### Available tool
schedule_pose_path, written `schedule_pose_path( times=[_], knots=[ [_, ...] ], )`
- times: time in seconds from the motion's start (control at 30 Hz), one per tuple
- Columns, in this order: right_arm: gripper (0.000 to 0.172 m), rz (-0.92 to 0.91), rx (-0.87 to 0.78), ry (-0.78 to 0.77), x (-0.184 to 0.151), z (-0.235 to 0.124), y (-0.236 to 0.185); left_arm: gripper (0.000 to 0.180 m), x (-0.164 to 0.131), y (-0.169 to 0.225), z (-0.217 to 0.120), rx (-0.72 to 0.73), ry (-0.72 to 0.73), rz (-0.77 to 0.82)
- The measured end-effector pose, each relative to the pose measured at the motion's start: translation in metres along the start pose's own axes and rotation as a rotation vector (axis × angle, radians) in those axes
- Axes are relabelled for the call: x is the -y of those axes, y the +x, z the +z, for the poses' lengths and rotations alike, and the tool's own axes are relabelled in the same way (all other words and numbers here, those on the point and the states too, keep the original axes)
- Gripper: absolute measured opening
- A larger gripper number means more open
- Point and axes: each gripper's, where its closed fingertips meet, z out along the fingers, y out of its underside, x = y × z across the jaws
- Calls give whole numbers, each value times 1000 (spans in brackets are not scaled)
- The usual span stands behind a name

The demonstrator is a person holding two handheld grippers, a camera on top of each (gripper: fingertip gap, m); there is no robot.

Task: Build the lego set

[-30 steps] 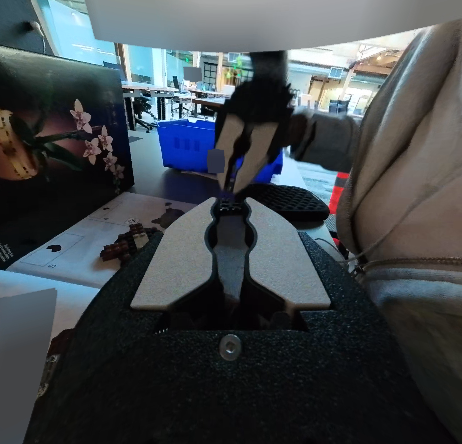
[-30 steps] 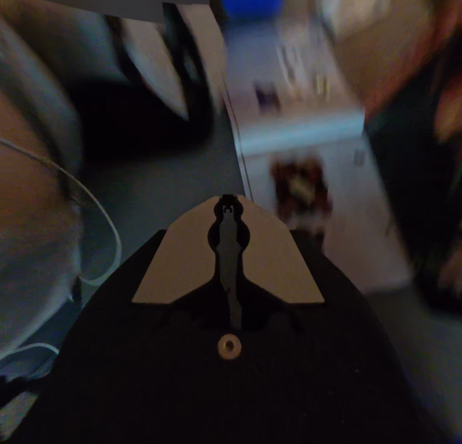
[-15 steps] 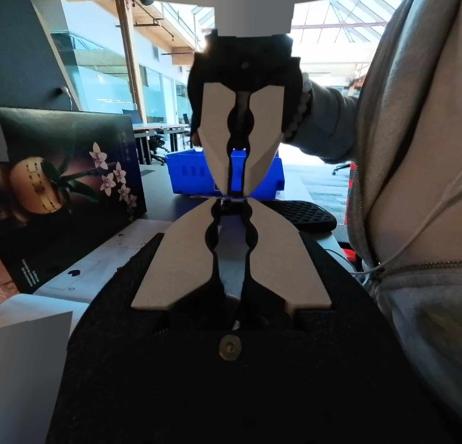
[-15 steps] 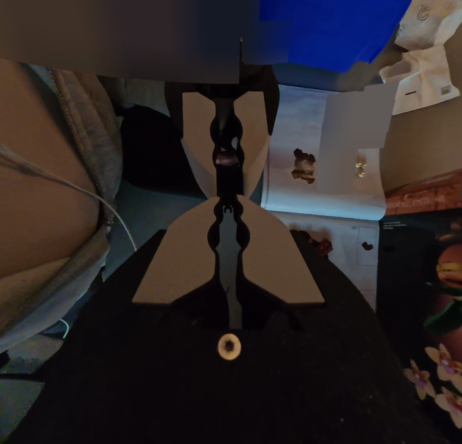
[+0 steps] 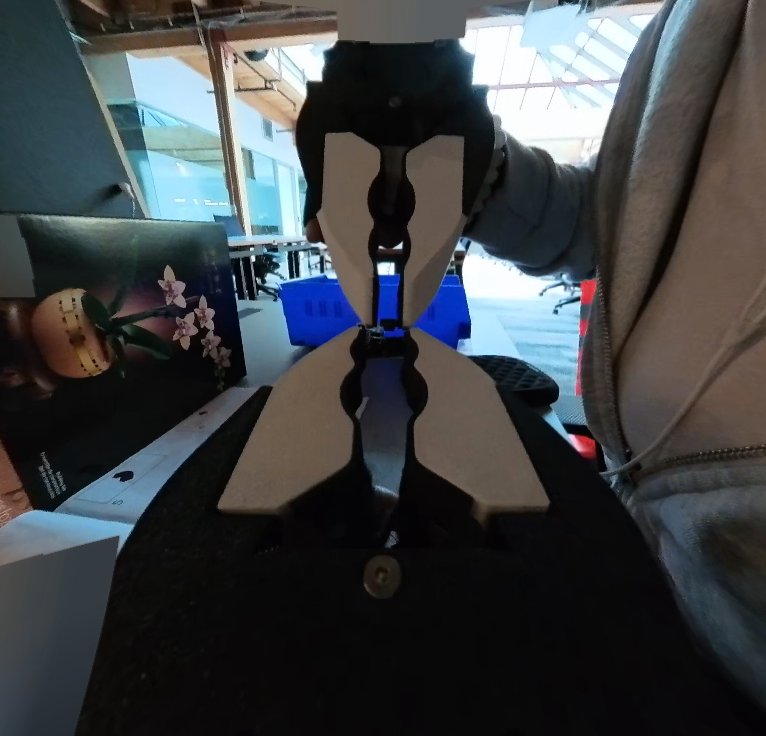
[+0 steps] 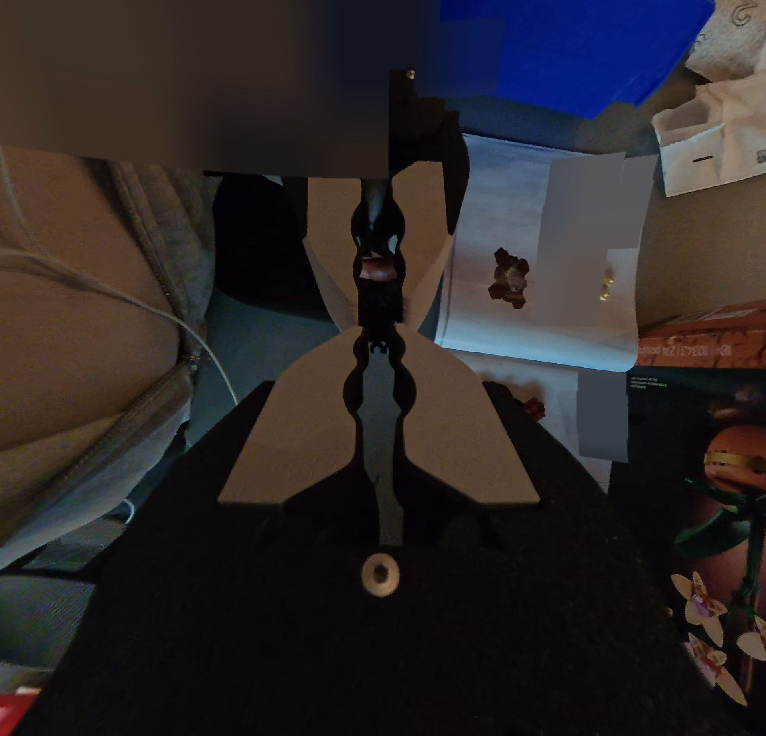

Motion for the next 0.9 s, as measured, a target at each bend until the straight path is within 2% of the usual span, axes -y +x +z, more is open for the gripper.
schedule_pose_path(
  times=[0.4, 0.5, 0.57, 0.67, 0.73, 0.8, 0.9],
  knots=[
    [10, 49, 52, 34, 8, -5, 0, 16, 10, 0, -3, 4, 63, -11],
    [11, 110, 62, 91, 11, -9, 0, 16, 14, -2, -5, 19, 87, -4],
    [13, 227, 62, 173, 13, -16, 6, 16, 17, -5, -7, 43, 99, 15],
    [27, 510, 92, 350, 8, -26, 18, 16, 20, -10, -10, 93, 109, 75],
    [39, 738, 179, 508, 4, -25, 21, 16, 19, -11, -10, 111, 97, 99],
    [42, 927, 309, 646, 1, -19, 19, 16, 19, -9, -8, 99, 95, 103],
    [44, 1062, 428, 708, -4, -3, 13, 16, 14, -6, -6, 90, 66, 122]
  ],
)
